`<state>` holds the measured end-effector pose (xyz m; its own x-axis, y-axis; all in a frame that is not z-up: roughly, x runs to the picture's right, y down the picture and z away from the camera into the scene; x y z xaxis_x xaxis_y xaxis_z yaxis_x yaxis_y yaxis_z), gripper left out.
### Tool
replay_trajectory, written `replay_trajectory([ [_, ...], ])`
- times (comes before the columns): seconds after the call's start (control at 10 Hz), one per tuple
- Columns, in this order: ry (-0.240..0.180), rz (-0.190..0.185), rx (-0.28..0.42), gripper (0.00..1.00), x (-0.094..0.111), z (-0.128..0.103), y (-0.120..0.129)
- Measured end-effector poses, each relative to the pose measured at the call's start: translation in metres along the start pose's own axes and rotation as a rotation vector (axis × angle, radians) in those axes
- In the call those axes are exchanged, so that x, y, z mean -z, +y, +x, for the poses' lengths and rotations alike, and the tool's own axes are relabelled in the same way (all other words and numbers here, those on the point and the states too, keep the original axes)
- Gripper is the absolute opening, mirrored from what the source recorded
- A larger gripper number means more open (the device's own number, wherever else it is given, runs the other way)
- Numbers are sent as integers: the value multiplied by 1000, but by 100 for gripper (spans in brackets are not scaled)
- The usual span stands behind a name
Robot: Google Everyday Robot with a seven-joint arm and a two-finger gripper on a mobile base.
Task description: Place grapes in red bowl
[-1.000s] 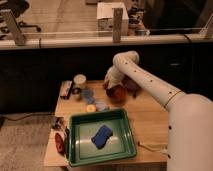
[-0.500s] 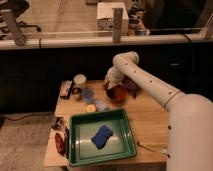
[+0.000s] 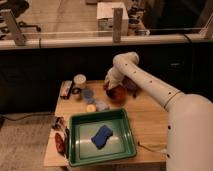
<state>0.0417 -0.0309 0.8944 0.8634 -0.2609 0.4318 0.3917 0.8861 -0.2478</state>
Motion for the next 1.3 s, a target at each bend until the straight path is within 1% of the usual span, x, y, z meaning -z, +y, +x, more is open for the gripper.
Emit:
replay_trajectory([
  [0.7, 1, -6, -7, 24, -3, 0, 2],
  [0.9, 0, -10, -10, 29, -5, -1, 3],
  [1.3, -2, -13, -12, 29, -6, -1, 4],
])
